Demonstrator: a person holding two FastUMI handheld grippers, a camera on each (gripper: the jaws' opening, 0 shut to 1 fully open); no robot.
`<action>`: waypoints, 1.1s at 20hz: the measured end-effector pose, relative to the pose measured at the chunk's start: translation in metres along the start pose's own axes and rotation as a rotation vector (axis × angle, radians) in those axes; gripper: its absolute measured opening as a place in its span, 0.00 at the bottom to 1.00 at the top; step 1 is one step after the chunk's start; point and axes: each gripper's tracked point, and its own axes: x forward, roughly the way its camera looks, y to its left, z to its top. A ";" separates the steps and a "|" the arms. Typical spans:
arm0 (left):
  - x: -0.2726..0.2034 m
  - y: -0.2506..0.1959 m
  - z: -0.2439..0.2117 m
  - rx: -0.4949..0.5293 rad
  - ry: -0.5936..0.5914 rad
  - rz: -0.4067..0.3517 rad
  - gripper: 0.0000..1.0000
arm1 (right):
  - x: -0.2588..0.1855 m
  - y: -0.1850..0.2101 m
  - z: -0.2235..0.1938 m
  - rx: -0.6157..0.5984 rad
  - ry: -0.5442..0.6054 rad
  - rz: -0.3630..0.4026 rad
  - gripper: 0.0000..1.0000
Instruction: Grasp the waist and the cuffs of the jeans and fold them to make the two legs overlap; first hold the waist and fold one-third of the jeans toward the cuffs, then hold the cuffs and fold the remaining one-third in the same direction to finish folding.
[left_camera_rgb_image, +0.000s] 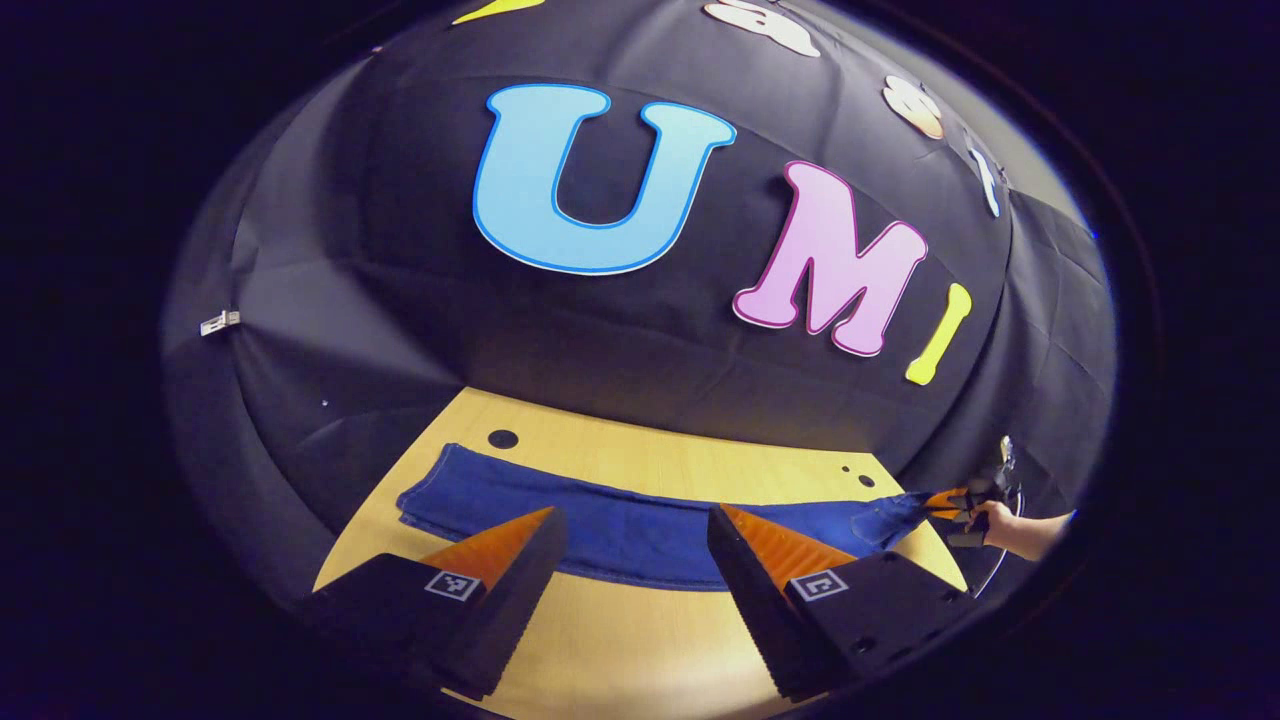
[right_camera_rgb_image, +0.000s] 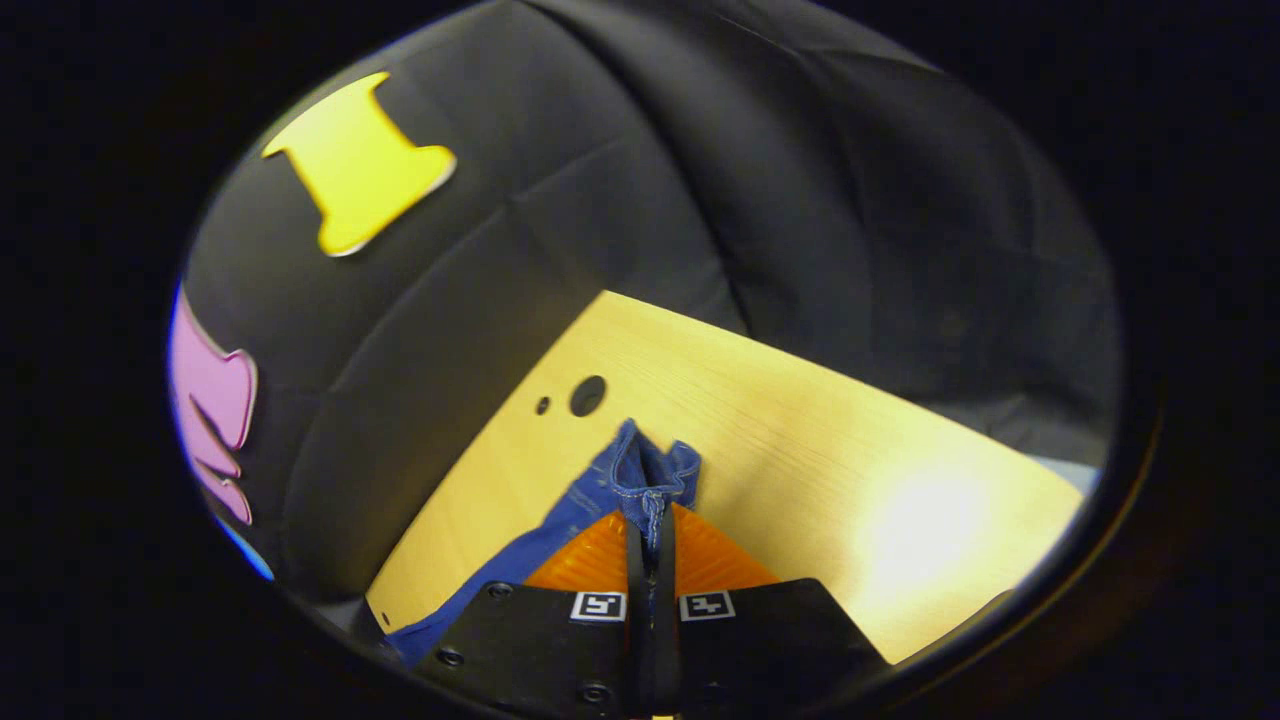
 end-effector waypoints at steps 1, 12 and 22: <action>-0.004 0.004 0.001 0.005 -0.005 -0.002 0.96 | -0.013 0.026 0.003 -0.035 -0.021 0.036 0.05; -0.056 0.086 -0.025 -0.039 0.030 0.057 0.96 | -0.096 0.338 -0.163 -0.466 0.077 0.434 0.04; -0.030 0.145 -0.092 -0.267 0.220 0.158 0.96 | -0.021 0.341 -0.363 -0.889 0.477 0.406 0.05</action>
